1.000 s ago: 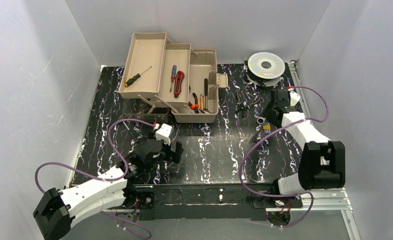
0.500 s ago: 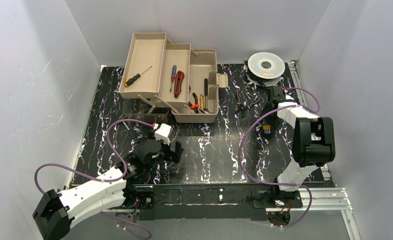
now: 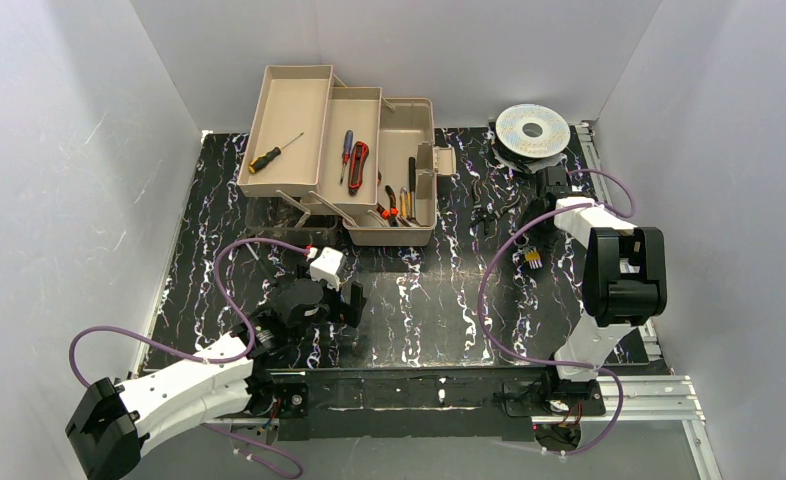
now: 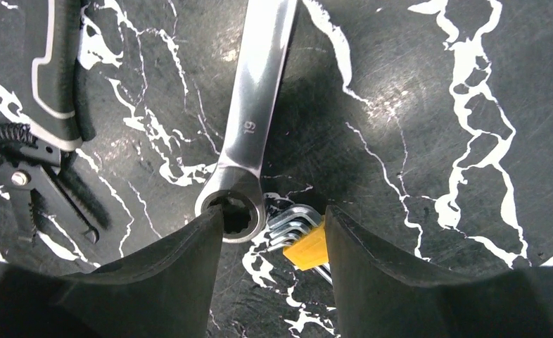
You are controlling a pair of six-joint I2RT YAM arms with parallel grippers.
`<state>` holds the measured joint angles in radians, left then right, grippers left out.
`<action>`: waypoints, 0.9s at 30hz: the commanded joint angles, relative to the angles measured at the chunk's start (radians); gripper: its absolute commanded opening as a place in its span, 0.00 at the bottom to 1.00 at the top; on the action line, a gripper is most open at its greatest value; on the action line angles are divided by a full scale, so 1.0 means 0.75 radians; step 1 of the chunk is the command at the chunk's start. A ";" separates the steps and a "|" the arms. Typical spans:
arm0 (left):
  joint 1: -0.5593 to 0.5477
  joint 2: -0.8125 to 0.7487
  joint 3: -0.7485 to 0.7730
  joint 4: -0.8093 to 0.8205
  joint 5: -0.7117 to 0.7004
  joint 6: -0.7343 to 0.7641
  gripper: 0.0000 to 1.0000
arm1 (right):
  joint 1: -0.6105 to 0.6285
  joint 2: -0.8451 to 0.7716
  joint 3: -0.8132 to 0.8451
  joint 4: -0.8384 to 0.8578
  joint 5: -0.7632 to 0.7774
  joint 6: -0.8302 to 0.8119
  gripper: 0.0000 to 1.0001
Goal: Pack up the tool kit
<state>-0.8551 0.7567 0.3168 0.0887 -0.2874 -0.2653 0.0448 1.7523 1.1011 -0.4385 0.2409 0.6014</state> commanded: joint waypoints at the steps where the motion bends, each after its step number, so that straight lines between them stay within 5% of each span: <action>1: -0.006 -0.004 0.009 -0.024 -0.019 -0.004 0.98 | -0.009 -0.052 -0.030 0.002 -0.120 -0.050 0.62; 12: -0.005 -0.028 0.002 -0.037 -0.046 -0.014 0.98 | -0.009 -0.112 -0.087 -0.094 0.016 -0.089 0.61; 27: -0.005 -0.055 -0.005 -0.042 -0.036 -0.018 0.98 | 0.004 -0.293 -0.258 -0.034 -0.178 -0.112 0.64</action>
<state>-0.8551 0.7395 0.3168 0.0700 -0.2993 -0.2729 0.0399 1.6001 0.9260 -0.4629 0.1719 0.5434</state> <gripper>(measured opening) 0.981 0.624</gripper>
